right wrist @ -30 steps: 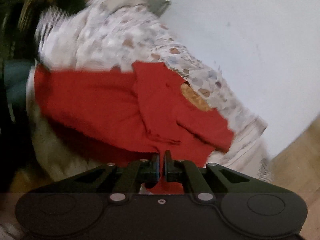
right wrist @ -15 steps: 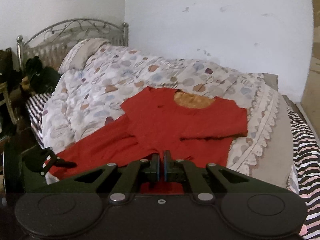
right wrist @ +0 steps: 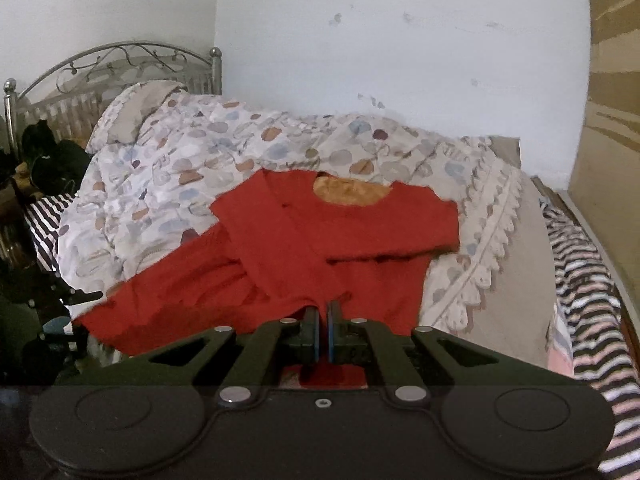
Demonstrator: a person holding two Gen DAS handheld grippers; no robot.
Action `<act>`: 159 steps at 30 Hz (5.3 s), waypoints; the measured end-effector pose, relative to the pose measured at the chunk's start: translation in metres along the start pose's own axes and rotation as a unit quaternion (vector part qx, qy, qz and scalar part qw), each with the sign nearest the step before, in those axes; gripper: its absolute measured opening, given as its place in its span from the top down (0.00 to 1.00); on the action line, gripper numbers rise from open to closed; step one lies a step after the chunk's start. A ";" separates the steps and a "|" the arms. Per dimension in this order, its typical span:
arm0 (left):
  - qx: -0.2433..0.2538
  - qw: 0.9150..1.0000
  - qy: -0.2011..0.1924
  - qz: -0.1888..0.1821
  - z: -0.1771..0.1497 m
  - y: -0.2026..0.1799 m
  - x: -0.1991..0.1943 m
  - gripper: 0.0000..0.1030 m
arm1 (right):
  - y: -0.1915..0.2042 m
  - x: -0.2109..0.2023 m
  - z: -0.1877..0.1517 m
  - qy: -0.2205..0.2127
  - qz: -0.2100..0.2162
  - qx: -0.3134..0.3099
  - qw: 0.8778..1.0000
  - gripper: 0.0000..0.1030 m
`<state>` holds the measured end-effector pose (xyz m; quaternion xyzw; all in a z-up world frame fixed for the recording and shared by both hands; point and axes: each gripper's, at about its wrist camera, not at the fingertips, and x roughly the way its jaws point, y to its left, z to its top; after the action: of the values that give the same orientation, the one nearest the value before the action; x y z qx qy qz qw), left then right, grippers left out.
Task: Fold small clothes
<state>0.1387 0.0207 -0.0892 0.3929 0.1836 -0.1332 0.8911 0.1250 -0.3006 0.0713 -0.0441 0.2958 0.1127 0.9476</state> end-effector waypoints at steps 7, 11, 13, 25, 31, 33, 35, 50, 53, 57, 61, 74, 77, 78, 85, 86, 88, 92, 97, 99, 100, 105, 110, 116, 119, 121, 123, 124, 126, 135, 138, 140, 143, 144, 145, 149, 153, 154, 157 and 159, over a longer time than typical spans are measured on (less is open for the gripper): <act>-0.061 0.994 -0.078 0.041 -0.001 0.028 -0.025 0.96 | 0.015 -0.008 -0.044 0.012 -0.029 0.021 0.999 0.98; -0.110 0.986 -0.108 0.064 0.009 0.043 -0.044 0.96 | 0.031 -0.022 -0.072 -0.040 -0.011 0.057 0.998 0.98; -0.126 0.982 -0.120 0.069 0.015 0.048 -0.051 0.97 | 0.036 -0.031 -0.077 -0.071 -0.011 0.062 0.996 0.98; -0.193 0.969 -0.144 0.052 0.037 0.087 -0.165 0.96 | 0.027 -0.144 -0.066 -0.229 0.013 0.100 0.968 0.98; -0.241 0.961 -0.136 0.019 0.045 0.115 -0.194 0.96 | 0.038 -0.184 -0.063 -0.257 0.002 0.075 0.964 0.98; -0.251 0.959 -0.130 0.008 0.047 0.122 -0.189 0.96 | 0.036 -0.182 -0.062 -0.253 -0.001 0.076 0.964 0.98; -0.243 0.961 -0.130 0.014 0.050 0.126 -0.181 0.96 | 0.030 -0.177 -0.059 -0.248 0.001 0.082 0.965 0.98; -0.260 0.962 -0.084 -0.017 0.135 0.217 0.015 0.96 | -0.056 -0.035 0.090 -0.177 0.018 0.067 0.982 0.98; -0.262 0.963 -0.048 -0.035 0.143 0.220 0.089 0.96 | -0.083 0.031 0.112 -0.145 0.008 0.077 0.986 0.98; -0.275 0.959 0.009 -0.071 0.138 0.219 0.185 0.96 | -0.112 0.125 0.120 -0.085 -0.009 0.097 0.992 0.98; -0.292 0.949 0.056 -0.103 0.119 0.215 0.259 0.95 | -0.133 0.208 0.110 -0.020 -0.017 0.121 0.992 0.98; -0.315 0.926 0.110 -0.176 0.091 0.207 0.317 0.94 | -0.175 0.246 0.077 0.007 0.046 0.198 0.979 0.26; -0.326 0.920 0.115 -0.184 0.091 0.211 0.319 0.94 | -0.158 0.251 0.073 0.038 0.055 0.157 0.985 0.20; -0.329 0.918 0.117 -0.186 0.091 0.212 0.318 0.94 | -0.152 0.255 0.072 0.044 0.051 0.139 0.988 0.21; -0.315 0.924 0.097 -0.197 0.103 0.230 0.293 0.94 | -0.129 0.288 0.087 0.040 0.039 0.065 0.996 0.96; -0.311 0.926 0.090 -0.196 0.106 0.233 0.288 0.94 | -0.132 0.286 0.091 0.032 0.041 0.074 0.996 0.97; -0.309 0.927 0.085 -0.192 0.107 0.238 0.283 0.94 | -0.138 0.280 0.097 0.015 0.028 0.091 0.995 0.97; -0.284 0.935 0.112 -0.179 0.103 0.228 0.295 0.94 | -0.158 0.278 0.094 0.006 -0.030 0.131 0.991 0.97; -0.271 0.936 0.148 -0.170 0.093 0.206 0.318 0.91 | -0.164 0.304 0.080 0.050 -0.038 0.143 0.988 0.97; -0.306 0.923 0.152 -0.177 0.087 0.214 0.321 0.82 | -0.164 0.308 0.077 0.057 -0.043 0.137 0.988 0.97; -0.324 0.916 0.156 -0.179 0.085 0.219 0.322 0.68 | -0.165 0.308 0.077 0.059 -0.041 0.143 0.987 0.96; -0.347 0.917 0.144 -0.136 0.077 0.239 0.305 0.09 | -0.170 0.293 0.081 0.048 -0.055 0.156 0.985 0.71; -0.387 0.905 0.117 -0.129 0.061 0.246 0.271 0.00 | -0.162 0.250 0.078 0.024 -0.062 0.159 0.985 0.33; -0.419 0.890 0.095 -0.151 0.032 0.241 0.242 0.00 | -0.117 0.192 0.039 -0.003 -0.046 0.161 0.986 0.09; -0.414 0.891 0.095 -0.161 0.034 0.234 0.245 0.00 | -0.092 0.188 0.026 0.011 -0.063 0.110 0.992 0.07; -0.406 0.895 0.087 -0.164 0.040 0.227 0.248 0.00 | -0.082 0.191 0.019 0.018 -0.071 0.091 0.993 0.07; -0.393 0.905 0.088 -0.141 0.044 0.217 0.252 0.00 | -0.077 0.195 0.013 0.021 -0.086 0.085 0.992 0.10; -0.384 0.911 0.100 -0.109 0.046 0.212 0.255 0.01 | -0.075 0.198 0.010 0.025 -0.105 0.084 0.991 0.15; -0.365 0.918 0.148 -0.041 0.047 0.203 0.266 0.03 | -0.077 0.200 0.002 0.030 -0.122 0.102 0.987 0.16; -0.509 0.852 0.100 -0.069 0.003 0.224 0.225 0.00 | -0.095 0.168 -0.016 -0.026 -0.100 0.192 0.976 0.08; -0.513 0.852 0.046 -0.099 0.005 0.226 0.208 0.00 | -0.096 0.164 -0.004 -0.051 -0.090 0.176 0.979 0.05; -0.501 0.856 0.029 -0.122 0.010 0.221 0.206 0.01 | -0.095 0.171 0.005 -0.050 -0.084 0.159 0.983 0.05; -0.480 0.863 0.025 -0.154 0.024 0.206 0.211 0.10 | -0.092 0.189 0.015 -0.048 -0.061 0.147 0.986 0.05; -0.474 0.865 0.033 -0.163 0.026 0.200 0.215 0.18 | -0.091 0.196 0.016 -0.047 -0.052 0.148 0.986 0.07; -0.467 0.867 0.047 -0.169 0.029 0.194 0.220 0.29 | -0.091 0.202 0.016 -0.044 -0.051 0.148 0.987 0.11; -0.472 0.857 0.093 -0.183 0.030 0.182 0.232 0.93 | -0.088 0.218 0.020 -0.029 -0.060 0.135 0.989 0.42; -0.495 0.853 0.062 -0.151 0.028 0.193 0.212 0.96 | -0.087 0.222 0.023 -0.016 -0.066 0.130 0.989 0.83; -0.508 0.848 0.060 -0.141 0.024 0.195 0.207 0.96 | -0.085 0.221 0.024 -0.017 -0.068 0.123 0.990 0.84; -0.530 0.832 0.090 -0.135 0.010 0.198 0.216 0.96 | -0.083 0.224 0.022 -0.008 -0.076 0.122 0.990 0.85; -0.536 0.825 0.114 -0.139 0.003 0.191 0.225 0.96 | -0.084 0.230 0.019 0.004 -0.079 0.129 0.988 0.85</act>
<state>0.4143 0.1231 -0.0604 -0.1635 0.3792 -0.0909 0.9062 0.3397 -0.3359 -0.0432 0.0548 0.3077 -0.0021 0.9499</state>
